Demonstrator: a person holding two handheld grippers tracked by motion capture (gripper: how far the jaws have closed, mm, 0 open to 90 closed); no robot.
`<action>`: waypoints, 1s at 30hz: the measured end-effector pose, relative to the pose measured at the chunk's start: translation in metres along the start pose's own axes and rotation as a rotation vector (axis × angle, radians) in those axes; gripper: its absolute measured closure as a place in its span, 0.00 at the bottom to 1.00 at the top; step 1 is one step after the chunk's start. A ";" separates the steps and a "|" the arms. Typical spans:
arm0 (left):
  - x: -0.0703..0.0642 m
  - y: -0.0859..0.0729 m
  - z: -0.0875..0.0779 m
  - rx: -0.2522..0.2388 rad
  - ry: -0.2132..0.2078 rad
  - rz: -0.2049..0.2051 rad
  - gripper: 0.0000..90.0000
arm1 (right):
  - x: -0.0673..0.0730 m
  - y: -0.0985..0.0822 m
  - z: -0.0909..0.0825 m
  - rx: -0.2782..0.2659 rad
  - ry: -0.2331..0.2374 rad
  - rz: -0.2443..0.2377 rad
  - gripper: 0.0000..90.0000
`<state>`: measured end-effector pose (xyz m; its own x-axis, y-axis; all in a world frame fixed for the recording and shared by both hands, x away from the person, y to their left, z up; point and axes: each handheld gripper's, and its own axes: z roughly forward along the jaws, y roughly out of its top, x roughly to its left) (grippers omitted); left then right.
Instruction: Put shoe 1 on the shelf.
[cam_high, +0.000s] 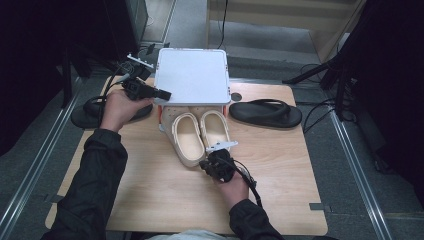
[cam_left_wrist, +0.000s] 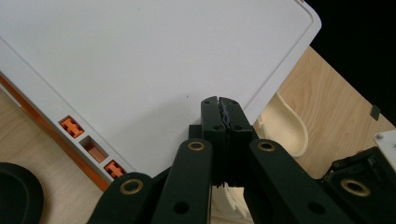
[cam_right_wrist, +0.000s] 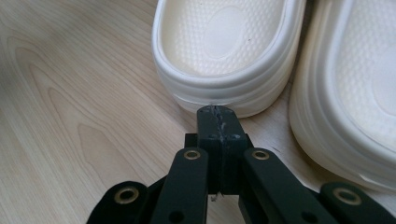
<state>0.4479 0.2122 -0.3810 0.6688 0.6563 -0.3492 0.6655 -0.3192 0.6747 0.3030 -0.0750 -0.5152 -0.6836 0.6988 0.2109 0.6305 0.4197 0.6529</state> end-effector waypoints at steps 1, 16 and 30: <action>0.000 0.000 0.000 0.000 0.001 -0.001 1.00 | 0.003 0.002 0.003 0.007 -0.004 -0.013 1.00; -0.001 0.000 0.000 0.000 0.005 -0.002 1.00 | 0.017 0.030 0.016 -0.009 -0.006 -0.020 1.00; 0.000 0.000 0.000 0.002 0.004 -0.007 1.00 | 0.014 0.054 0.042 -0.018 -0.018 0.034 1.00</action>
<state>0.4476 0.2123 -0.3805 0.6631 0.6612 -0.3509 0.6705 -0.3163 0.6711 0.3432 -0.0185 -0.5073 -0.6554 0.7225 0.2200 0.6461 0.3856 0.6587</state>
